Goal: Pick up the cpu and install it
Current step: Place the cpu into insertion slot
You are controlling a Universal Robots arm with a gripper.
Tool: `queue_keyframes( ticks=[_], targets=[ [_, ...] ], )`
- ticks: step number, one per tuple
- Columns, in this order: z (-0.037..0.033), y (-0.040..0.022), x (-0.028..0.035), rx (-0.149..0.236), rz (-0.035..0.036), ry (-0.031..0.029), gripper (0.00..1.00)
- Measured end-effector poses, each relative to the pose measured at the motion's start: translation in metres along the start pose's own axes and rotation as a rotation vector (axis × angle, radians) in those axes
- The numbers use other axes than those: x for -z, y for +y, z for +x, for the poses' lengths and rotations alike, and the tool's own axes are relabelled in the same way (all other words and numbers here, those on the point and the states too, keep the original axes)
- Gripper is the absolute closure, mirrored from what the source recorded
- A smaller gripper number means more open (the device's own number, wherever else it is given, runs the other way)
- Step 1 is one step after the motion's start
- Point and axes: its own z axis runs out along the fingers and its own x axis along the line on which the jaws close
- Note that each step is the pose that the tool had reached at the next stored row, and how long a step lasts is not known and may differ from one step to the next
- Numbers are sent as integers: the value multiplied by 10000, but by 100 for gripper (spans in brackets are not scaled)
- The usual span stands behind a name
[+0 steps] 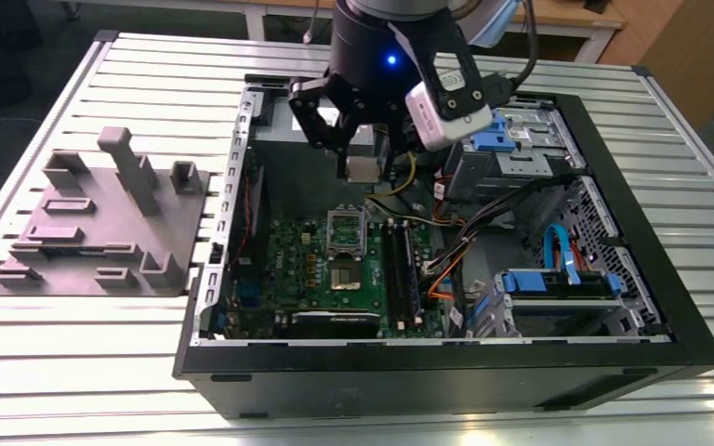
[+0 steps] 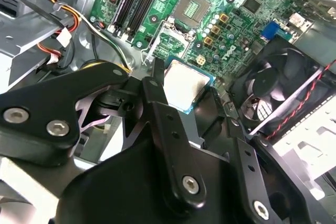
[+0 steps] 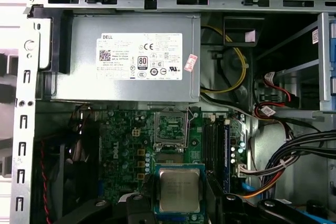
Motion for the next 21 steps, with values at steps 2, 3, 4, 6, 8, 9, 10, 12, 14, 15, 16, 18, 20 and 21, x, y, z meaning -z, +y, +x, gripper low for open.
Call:
queue_keyframes(
  ticks=[2,3,4,6,8,9,10,12,14,15,16,18,20,21],
  targets=[
    [0,-1,-17,0,0,0,53],
    [0,-1,-25,0,0,0,53],
    [0,-2,-33,0,1,0,53],
    [0,-2,-46,0,0,0,53],
    [0,-3,-58,0,0,0,53],
    [-1,-3,-64,0,0,0,53],
    [-1,-4,-69,0,1,0,53],
    [-1,-4,-79,0,1,0,53],
    [-1,-5,-87,0,0,1,53],
    [-1,-5,-92,0,0,1,53],
    [-1,-5,-95,0,0,0,53],
    [-1,-6,-102,0,0,0,53],
    [-1,-6,-109,0,1,0,53],
    [-1,-6,-112,0,1,1,53]
  ],
)
